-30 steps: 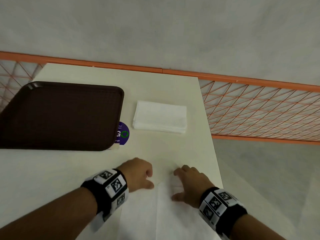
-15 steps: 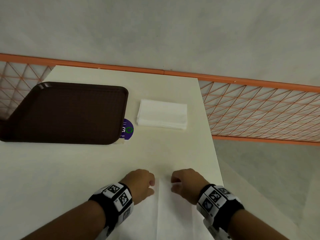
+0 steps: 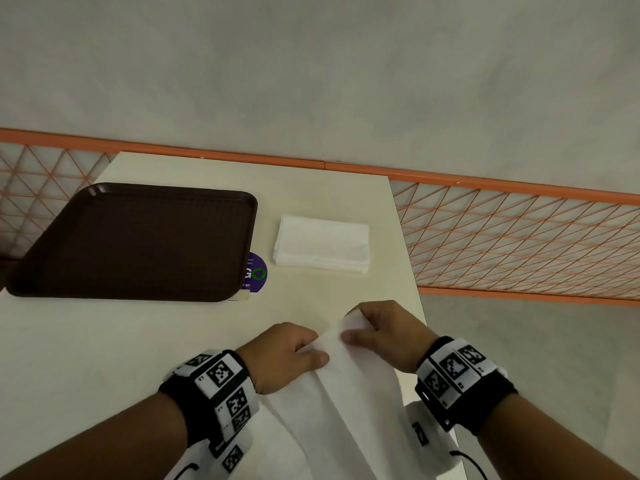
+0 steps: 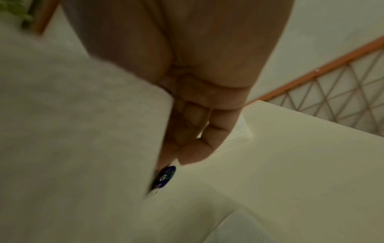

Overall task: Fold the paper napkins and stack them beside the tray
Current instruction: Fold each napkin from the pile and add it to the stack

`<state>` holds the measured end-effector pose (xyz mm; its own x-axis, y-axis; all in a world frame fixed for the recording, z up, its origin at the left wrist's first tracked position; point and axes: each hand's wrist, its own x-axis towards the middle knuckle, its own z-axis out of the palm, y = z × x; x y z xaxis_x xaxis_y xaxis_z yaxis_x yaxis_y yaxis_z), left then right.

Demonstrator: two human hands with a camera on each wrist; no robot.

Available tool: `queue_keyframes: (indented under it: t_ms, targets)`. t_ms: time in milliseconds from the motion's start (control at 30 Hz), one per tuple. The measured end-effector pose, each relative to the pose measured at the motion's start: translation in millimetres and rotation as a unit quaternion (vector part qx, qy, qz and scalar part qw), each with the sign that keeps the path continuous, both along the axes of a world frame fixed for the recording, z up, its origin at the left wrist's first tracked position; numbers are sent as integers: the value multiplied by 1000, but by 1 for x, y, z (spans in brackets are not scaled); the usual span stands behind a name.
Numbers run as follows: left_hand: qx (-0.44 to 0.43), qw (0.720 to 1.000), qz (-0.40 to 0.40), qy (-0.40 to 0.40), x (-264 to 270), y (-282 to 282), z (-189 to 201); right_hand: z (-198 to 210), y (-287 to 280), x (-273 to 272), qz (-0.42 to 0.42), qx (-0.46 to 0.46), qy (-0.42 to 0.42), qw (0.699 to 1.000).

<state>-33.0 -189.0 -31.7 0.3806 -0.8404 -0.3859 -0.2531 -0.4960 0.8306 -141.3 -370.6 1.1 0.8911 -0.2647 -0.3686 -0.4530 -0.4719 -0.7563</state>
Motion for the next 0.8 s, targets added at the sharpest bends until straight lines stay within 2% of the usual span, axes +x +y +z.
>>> queue_keyframes:
  t_ms: [167, 267, 367, 467, 533, 667, 800]
  targets:
    - [-44, 992, 107, 54, 15, 6, 5, -13, -11, -14, -51, 52, 63, 995]
    - [-80, 971, 189, 121, 27, 13, 7, -18, -13, -26, -83, 148, 83, 982]
    - [-116, 936, 280, 178, 33, 19, 7, -23, -12, -34, -139, 248, 85, 955]
    - [-121, 908, 349, 196, 34, 21, 4, -29, -5, -33, -229, 351, 51, 907]
    - [-121, 894, 384, 197, 33, 21, 1, -33, 2, -28, -265, 386, 31, 883]
    - [-110, 871, 437, 196, 32, 23, -8, -39, 12, -16, -290, 375, 30, 880]
    - [-86, 900, 418, 91, 33, 25, -6, -41, 11, -7, -312, 290, -13, 905]
